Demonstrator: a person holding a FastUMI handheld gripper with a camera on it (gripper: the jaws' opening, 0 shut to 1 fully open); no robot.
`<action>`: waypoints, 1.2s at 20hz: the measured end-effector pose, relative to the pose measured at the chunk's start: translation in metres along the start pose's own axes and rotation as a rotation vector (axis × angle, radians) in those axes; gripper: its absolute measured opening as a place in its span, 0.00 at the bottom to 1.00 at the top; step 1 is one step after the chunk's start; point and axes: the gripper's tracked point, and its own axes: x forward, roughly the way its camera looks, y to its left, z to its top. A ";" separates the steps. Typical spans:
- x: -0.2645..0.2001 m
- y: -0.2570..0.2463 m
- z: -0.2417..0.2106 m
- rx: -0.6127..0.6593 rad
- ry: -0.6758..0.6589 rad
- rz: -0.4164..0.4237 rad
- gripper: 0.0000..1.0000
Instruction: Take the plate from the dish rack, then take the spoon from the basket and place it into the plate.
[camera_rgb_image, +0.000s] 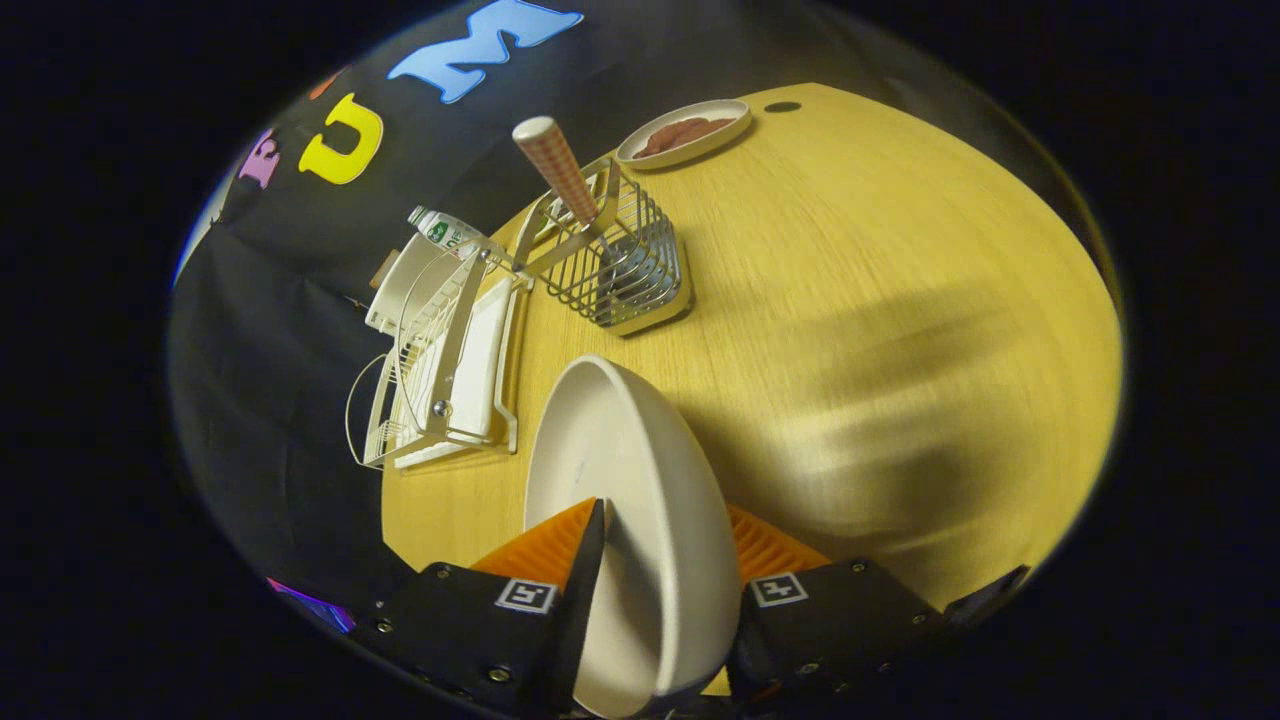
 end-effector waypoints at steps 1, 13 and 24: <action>-0.008 -0.010 0.009 -0.031 -0.028 -0.032 0.60; -0.157 0.002 0.136 -0.289 -0.662 -0.103 0.65; -0.118 0.054 0.176 -0.508 -0.893 -0.045 0.65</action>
